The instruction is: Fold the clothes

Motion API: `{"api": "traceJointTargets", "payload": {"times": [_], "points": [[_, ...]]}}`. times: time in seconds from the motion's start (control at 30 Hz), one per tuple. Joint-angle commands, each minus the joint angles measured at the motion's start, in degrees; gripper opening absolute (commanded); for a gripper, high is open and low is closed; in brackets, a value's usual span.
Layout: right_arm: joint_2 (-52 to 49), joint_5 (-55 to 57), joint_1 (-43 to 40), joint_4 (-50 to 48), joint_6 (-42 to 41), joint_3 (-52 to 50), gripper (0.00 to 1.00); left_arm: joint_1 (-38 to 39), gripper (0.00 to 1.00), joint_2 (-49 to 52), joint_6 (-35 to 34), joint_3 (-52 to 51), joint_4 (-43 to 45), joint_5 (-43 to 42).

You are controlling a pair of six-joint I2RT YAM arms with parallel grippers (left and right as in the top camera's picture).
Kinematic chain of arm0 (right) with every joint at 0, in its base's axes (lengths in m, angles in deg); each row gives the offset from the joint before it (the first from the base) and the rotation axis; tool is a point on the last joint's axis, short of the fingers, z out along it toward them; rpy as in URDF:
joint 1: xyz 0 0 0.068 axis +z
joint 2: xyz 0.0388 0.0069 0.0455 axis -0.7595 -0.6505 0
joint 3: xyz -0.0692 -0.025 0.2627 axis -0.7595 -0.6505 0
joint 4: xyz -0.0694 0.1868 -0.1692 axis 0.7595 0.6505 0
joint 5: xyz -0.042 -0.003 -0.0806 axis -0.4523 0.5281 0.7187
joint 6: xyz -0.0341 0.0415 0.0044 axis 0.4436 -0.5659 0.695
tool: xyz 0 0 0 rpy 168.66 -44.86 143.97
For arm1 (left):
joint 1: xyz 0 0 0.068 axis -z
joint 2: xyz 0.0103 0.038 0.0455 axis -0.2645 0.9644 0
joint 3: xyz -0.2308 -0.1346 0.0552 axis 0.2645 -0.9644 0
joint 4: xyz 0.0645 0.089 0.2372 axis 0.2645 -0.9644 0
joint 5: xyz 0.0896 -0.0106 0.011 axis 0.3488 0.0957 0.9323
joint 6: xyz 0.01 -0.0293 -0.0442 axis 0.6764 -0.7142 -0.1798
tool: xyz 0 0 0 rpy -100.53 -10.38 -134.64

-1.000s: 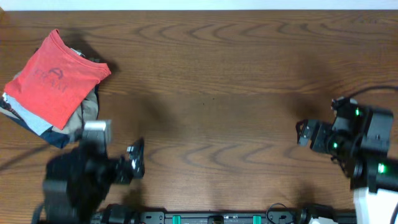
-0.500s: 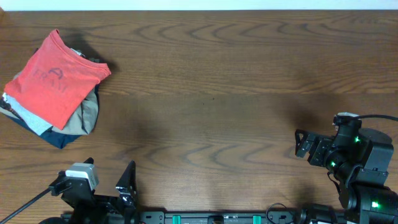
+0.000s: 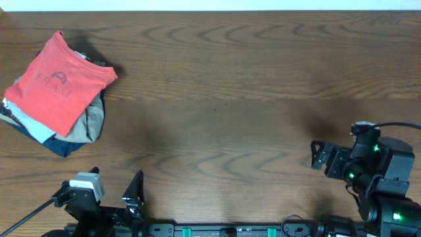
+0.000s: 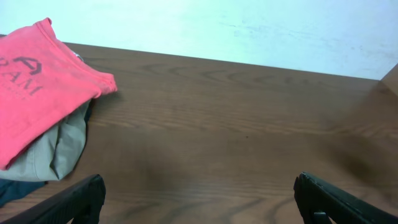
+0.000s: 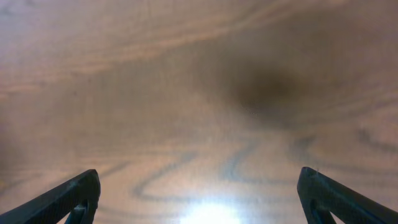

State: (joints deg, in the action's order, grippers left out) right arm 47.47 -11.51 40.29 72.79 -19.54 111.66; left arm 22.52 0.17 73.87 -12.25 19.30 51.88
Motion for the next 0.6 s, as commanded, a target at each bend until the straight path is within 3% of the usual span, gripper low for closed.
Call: {"api": "traceJointTargets", "payload": {"times": [0.0,0.27,0.57], "points": [[1.1,1.3,0.2,0.0,-0.5,-0.7,0.99,-0.1,0.98,-0.1,0.5,-0.5,0.1,0.9],[15.0,3.0,10.6,-23.8,11.0,-12.0,0.99,-0.1,0.98,-0.1,0.5,-0.5,0.1,0.9],[30.1,2.8,12.4,-46.6,11.5,-31.4,0.99,-0.1,0.98,-0.1,0.5,-0.5,0.1,0.9]]}}
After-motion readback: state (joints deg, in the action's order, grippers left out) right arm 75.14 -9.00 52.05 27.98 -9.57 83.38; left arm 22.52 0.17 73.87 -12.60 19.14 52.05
